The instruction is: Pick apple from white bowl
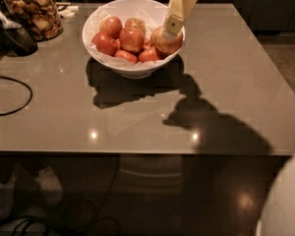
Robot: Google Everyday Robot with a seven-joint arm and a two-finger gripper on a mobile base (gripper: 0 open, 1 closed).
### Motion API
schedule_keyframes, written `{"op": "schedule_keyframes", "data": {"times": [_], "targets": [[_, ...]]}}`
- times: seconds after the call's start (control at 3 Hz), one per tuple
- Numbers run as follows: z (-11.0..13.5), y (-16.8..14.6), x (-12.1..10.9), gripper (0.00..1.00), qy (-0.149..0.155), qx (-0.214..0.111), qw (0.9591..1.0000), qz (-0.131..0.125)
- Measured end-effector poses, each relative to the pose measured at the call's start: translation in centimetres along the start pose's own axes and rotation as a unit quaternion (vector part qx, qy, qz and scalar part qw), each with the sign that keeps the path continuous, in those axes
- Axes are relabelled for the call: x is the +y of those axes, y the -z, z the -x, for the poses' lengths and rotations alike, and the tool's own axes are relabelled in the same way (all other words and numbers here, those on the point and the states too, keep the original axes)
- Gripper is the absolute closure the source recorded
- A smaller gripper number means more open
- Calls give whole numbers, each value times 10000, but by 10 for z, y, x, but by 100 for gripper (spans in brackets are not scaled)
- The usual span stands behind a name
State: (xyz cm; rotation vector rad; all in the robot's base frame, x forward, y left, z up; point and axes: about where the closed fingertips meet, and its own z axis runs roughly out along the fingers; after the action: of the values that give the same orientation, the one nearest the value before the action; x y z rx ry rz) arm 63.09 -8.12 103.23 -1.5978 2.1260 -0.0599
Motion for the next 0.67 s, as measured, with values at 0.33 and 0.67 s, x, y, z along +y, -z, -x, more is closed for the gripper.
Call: {"op": "schedule_keyframes", "data": {"times": [0.33, 0.67], "targets": [[6, -14, -11, 4, -30, 13, 10000, 81], [7, -24, -22, 7, -80, 34, 9999, 114]]}}
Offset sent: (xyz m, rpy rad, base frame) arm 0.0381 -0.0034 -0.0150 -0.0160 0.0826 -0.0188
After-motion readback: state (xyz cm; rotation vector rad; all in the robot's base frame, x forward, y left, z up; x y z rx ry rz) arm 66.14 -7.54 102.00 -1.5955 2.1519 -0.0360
